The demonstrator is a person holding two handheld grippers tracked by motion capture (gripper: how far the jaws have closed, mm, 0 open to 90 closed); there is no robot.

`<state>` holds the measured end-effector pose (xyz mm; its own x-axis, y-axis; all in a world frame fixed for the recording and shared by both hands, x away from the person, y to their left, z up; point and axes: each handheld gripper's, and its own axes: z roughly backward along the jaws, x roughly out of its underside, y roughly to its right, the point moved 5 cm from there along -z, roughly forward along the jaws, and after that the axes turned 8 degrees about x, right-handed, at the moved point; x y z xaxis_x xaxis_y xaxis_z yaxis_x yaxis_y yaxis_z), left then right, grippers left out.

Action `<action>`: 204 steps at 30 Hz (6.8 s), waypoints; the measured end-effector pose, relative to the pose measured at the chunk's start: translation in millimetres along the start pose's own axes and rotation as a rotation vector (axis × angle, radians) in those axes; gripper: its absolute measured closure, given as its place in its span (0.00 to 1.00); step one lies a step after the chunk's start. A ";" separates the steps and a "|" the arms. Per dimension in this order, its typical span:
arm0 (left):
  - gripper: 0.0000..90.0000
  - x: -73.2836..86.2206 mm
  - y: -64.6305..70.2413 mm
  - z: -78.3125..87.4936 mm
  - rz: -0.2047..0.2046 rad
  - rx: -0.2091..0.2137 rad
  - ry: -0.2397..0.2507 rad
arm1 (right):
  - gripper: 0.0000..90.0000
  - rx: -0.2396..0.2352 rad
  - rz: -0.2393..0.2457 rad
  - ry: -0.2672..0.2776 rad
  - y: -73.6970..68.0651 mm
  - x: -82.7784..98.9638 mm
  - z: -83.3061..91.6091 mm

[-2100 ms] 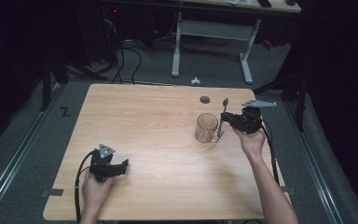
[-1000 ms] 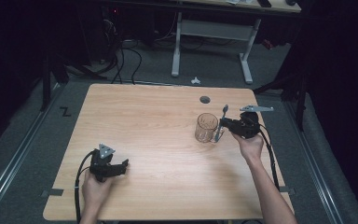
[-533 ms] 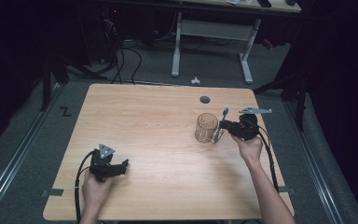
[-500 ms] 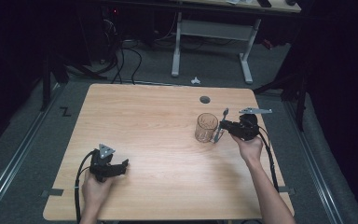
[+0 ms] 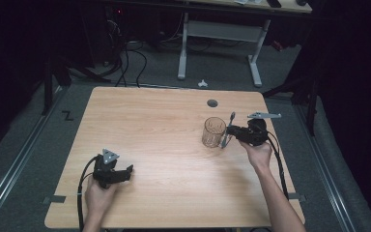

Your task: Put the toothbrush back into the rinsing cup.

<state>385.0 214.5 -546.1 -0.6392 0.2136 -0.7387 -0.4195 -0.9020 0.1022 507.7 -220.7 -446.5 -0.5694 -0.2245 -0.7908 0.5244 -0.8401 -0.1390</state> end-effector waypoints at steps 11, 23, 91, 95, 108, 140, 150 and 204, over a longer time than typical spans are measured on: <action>0.20 0.0 0.0 0.0 0.000 0.000 0.000 | 0.60 -0.006 0.017 -0.007 -0.5 2.0 4.7; 0.20 0.0 0.0 0.0 0.000 0.000 0.000 | 0.62 0.028 0.040 0.036 0.2 3.3 18.3; 0.20 0.0 0.1 0.0 0.001 0.000 0.000 | 0.64 0.110 0.035 0.155 6.8 38.6 74.2; 0.20 0.0 0.0 0.0 0.001 0.000 0.000 | 0.64 0.117 0.034 0.153 7.4 41.0 75.0; 0.20 0.0 0.0 0.0 0.000 0.000 0.000 | 0.64 0.128 0.011 0.153 14.3 53.6 77.5; 0.20 0.0 0.0 0.0 0.000 0.000 0.000 | 0.65 0.115 -0.019 0.106 9.7 83.5 55.9; 0.20 0.0 0.0 0.0 0.000 0.000 0.000 | 0.65 0.127 -0.003 0.082 5.8 86.7 46.7; 0.20 0.0 0.0 0.0 0.000 0.000 0.000 | 0.63 0.211 0.087 -0.071 0.3 113.7 -1.4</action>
<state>385.0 214.4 -546.1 -0.6395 0.2133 -0.7386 -0.4190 -0.9022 0.1023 444.0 -245.7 -537.3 -0.5745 -0.3285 -0.7497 0.4339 -0.8989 0.0614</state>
